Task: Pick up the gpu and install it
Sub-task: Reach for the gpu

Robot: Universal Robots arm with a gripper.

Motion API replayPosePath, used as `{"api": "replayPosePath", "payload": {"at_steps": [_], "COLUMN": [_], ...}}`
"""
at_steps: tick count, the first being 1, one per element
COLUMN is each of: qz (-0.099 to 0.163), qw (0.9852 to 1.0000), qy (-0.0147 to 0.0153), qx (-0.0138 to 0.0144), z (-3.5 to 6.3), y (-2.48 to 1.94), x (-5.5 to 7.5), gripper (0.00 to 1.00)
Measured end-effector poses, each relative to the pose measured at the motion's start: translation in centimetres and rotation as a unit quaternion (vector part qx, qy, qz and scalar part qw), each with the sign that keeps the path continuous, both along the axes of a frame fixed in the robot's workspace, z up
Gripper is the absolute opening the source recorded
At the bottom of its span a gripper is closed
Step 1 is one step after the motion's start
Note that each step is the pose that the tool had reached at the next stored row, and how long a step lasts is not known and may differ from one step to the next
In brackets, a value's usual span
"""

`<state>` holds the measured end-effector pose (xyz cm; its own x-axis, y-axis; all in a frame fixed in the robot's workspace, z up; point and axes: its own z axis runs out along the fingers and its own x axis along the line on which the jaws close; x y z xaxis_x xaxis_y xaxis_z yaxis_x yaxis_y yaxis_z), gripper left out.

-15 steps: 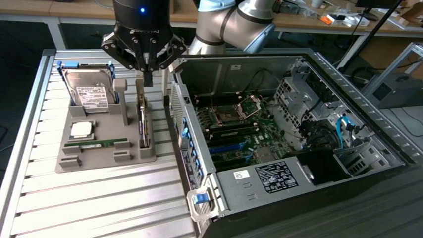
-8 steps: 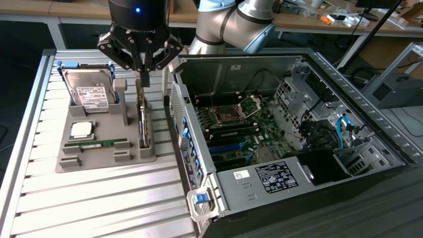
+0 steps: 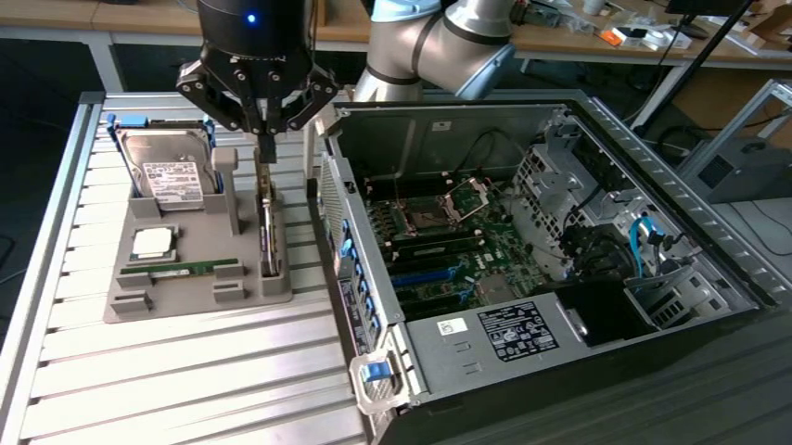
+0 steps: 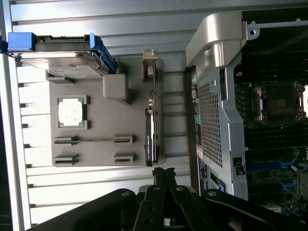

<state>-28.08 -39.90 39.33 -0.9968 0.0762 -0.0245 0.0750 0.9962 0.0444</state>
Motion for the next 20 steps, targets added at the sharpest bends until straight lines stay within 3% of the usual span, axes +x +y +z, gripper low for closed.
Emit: {"api": "replayPosePath", "payload": {"at_steps": [20], "qz": [0.000], "qw": [1.0000], "qy": [0.0000], "qx": [0.0000], "z": [0.00], "y": [0.00], "x": [-1.1], "gripper": [0.11]}}
